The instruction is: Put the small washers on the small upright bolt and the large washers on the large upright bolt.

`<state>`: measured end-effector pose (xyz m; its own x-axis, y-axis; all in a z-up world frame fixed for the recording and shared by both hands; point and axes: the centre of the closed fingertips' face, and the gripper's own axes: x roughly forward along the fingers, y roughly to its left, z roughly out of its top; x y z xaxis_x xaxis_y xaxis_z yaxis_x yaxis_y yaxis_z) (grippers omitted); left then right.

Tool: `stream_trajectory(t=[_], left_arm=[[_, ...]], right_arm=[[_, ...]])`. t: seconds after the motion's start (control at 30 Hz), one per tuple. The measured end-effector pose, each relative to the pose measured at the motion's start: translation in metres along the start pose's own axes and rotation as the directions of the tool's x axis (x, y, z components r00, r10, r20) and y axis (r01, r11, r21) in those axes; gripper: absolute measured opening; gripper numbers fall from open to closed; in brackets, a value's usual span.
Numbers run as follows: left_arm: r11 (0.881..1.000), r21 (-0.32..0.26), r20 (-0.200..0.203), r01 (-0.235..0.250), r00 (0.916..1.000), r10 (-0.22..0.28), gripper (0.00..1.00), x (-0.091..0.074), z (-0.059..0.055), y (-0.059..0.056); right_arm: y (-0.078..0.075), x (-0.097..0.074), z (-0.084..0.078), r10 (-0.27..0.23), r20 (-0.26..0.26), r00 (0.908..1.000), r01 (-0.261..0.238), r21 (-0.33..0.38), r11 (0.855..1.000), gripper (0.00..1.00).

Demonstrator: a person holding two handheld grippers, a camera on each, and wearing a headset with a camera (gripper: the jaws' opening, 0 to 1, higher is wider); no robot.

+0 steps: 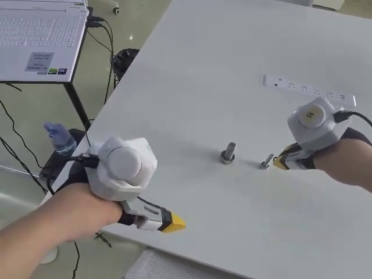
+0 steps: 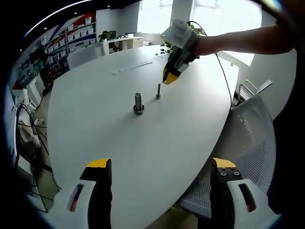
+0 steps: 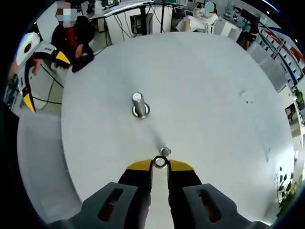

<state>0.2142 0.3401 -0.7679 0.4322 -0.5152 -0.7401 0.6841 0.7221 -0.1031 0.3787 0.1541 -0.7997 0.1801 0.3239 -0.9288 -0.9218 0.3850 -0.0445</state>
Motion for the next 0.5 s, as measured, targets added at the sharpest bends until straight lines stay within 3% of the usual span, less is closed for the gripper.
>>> stream_trajectory(t=[0.5], left_arm=[[1.0, -0.012, 0.025, -0.014, 0.9996, 0.014, 0.85, -0.003, 0.007, 0.009]], right_arm=[[-0.014, 0.005, 0.005, -0.012, -0.004, 0.9999, 0.012, -0.024, 1.0, 0.12]])
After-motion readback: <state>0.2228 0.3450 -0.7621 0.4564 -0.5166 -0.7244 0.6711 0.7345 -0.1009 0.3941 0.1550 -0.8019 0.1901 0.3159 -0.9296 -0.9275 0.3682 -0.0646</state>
